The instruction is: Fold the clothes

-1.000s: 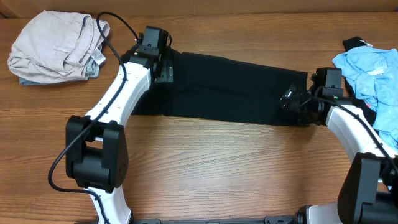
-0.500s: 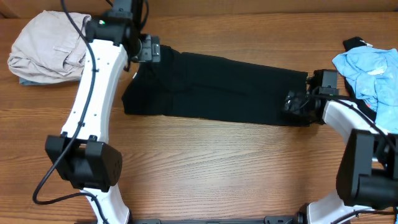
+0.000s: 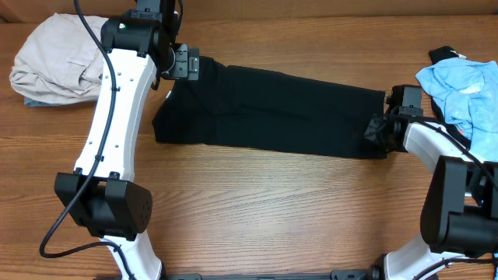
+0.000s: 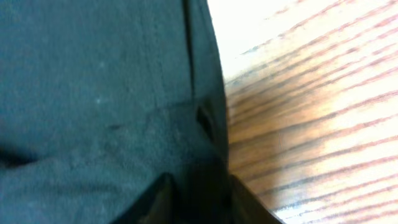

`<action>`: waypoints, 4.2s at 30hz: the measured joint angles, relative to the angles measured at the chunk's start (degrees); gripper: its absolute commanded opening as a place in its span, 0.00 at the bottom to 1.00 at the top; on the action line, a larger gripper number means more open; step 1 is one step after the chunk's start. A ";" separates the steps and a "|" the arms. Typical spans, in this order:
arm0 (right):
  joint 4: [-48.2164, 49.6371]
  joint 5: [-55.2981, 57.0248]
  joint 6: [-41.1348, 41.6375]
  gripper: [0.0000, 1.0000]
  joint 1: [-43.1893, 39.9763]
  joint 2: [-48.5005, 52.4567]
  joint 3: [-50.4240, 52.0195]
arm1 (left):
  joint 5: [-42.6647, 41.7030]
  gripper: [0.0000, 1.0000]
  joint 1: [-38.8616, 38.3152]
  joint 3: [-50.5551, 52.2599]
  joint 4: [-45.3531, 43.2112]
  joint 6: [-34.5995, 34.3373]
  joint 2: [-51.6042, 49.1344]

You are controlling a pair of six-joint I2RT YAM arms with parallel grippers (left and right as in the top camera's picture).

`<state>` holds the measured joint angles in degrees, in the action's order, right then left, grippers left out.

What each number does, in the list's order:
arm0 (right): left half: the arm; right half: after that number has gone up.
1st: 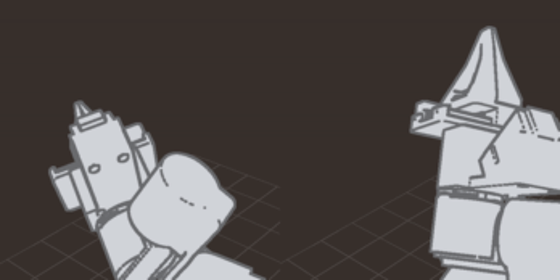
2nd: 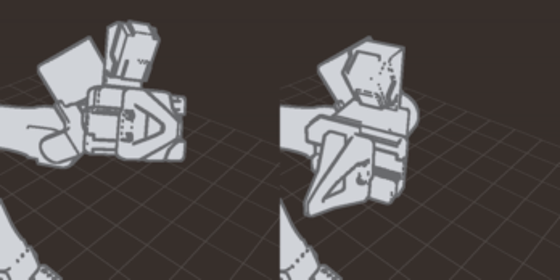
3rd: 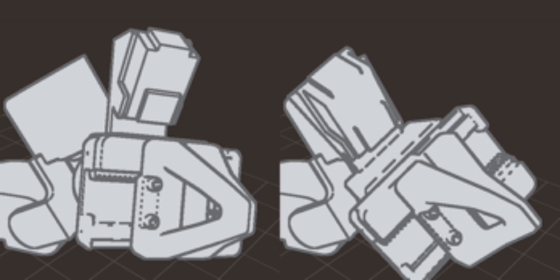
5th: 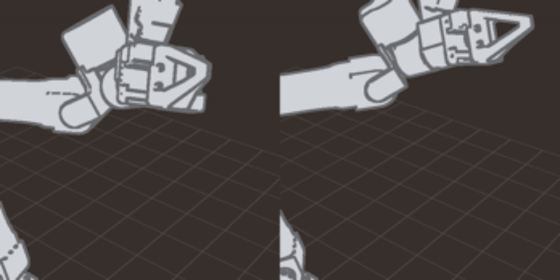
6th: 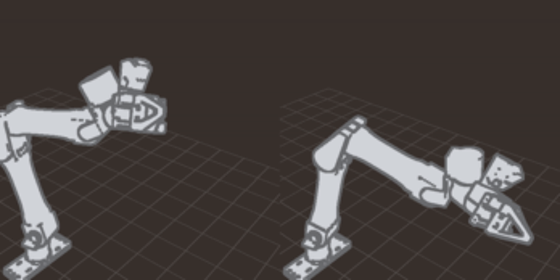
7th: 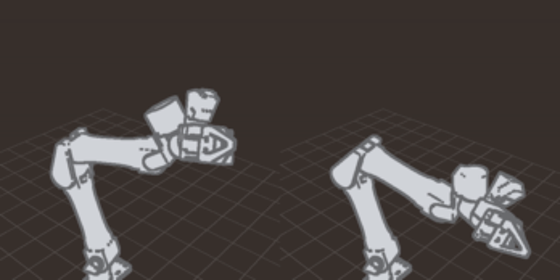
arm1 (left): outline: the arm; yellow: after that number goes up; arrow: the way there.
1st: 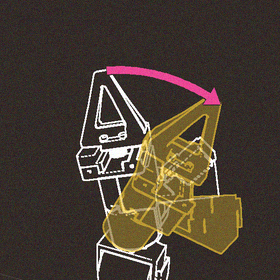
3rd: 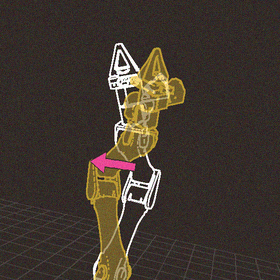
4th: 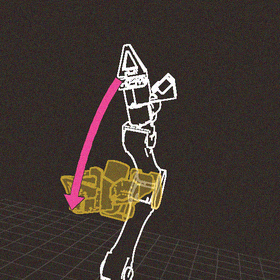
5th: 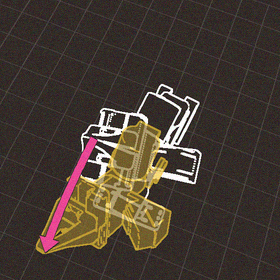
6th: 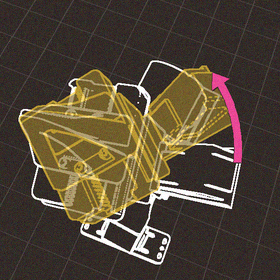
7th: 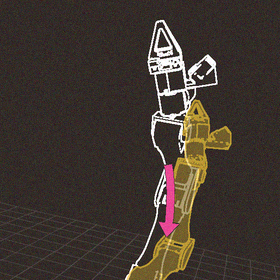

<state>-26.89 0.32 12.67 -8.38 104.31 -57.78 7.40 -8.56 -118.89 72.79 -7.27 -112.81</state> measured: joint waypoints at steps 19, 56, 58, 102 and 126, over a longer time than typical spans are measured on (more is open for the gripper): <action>-31.41 -10.82 -6.93 0.06 -6.67 -4.04 -19.12 | -2.32 1.00 2.34 -0.02 5.07 0.52 0.00; -26.08 -11.91 2.43 1.00 23.76 1.73 -32.74 | -13.33 1.00 6.43 -0.04 -2.21 15.54 -9.90; -28.13 -11.91 1.55 1.00 21.68 1.70 -33.09 | -16.68 1.00 7.08 -0.04 -3.10 19.19 -12.07; -18.12 -14.43 -0.24 0.04 15.82 4.52 -20.92 | -11.19 0.04 2.36 -14.47 13.33 12.00 -27.87; -17.79 -23.39 2.29 0.04 12.83 12.92 -20.87 | -14.49 0.04 -26.97 -27.34 9.14 3.06 -27.58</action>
<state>-44.69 -23.07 14.96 4.45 117.23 -78.65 -7.09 -35.53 -146.23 81.93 -4.21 -140.40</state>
